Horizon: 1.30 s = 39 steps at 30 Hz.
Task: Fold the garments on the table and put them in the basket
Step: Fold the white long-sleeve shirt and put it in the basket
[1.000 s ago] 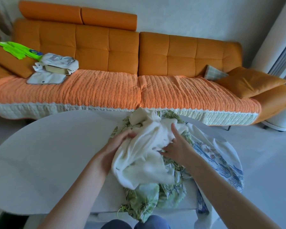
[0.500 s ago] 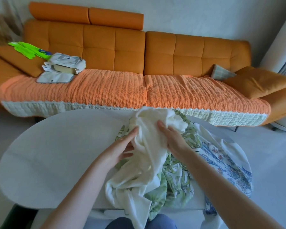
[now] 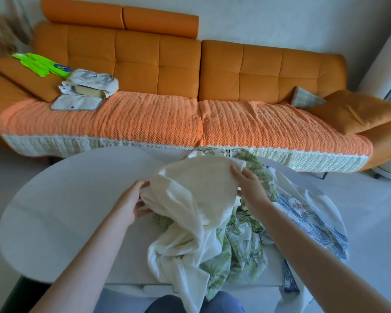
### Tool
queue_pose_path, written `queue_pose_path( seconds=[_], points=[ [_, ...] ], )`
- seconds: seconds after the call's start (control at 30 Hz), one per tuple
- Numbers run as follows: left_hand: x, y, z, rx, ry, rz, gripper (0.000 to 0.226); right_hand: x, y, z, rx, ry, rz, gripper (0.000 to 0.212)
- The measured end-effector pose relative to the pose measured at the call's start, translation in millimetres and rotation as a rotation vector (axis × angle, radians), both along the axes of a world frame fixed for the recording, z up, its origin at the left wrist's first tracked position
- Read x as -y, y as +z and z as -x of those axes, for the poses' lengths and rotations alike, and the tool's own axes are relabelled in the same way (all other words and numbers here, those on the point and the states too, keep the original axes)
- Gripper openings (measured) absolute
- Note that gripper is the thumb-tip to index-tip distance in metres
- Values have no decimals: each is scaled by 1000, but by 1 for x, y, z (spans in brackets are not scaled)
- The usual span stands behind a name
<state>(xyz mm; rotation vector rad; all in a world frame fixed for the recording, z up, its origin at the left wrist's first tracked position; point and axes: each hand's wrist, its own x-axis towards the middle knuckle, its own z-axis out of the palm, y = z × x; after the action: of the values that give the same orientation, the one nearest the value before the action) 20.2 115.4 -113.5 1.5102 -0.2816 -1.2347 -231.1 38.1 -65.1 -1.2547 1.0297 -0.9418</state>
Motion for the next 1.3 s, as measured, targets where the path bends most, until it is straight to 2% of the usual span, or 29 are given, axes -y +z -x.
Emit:
queue_pose_path(
  seconds=[0.07,0.13,0.27,0.3,0.4,0.43,0.5,0.53,0.63,0.67,0.73,0.8,0.87,0.93,1.0,1.13,1.2,1.27,1.3],
  points=[
    [-7,-3,8,-10,-155,-68,39,-1,-7,-6,-133,89,1,27],
    [-9,-12,17,102,-270,-91,41,0,-14,-14,-333,108,72,41],
    [-7,-21,23,198,-188,-29,37,-7,-17,-26,-533,46,218,65],
    [-6,-20,22,160,-148,20,31,-12,-14,-27,-589,8,281,70],
    [-6,-5,21,-121,-41,192,16,-33,-9,-24,-789,-136,607,81],
    [-6,2,22,-180,-34,251,16,-41,-9,-27,-866,-83,665,87],
    [-7,18,31,-216,-109,378,18,-51,-9,-39,-913,144,536,99],
    [-7,27,38,-198,-169,440,19,-53,-8,-46,-835,211,426,95],
    [-4,48,52,-103,-265,555,23,-41,0,-61,-496,217,319,34],
    [-3,52,50,-91,-246,579,24,-35,5,-62,-415,175,311,27],
    [-2,51,36,-126,-161,550,23,-24,17,-59,-193,113,178,28],
    [-4,35,20,-122,-93,430,21,-15,37,-53,117,191,-25,31],
    [-11,15,14,-120,-118,283,19,-7,61,-51,292,292,-136,36],
    [-18,-1,17,-123,-193,210,31,-4,83,-55,354,380,-154,43],
    [-22,2,29,-139,-234,208,54,-5,99,-62,393,459,-155,49],
    [-20,24,33,-244,-169,395,75,4,119,-68,508,620,-159,54],
    [-9,28,28,-268,-187,404,63,13,122,-65,502,605,-140,58],
    [-5,33,18,-384,-252,477,49,24,118,-54,426,530,-106,60],
    [-2,41,15,-400,-261,521,55,31,112,-46,381,480,-93,60]
  ],
)
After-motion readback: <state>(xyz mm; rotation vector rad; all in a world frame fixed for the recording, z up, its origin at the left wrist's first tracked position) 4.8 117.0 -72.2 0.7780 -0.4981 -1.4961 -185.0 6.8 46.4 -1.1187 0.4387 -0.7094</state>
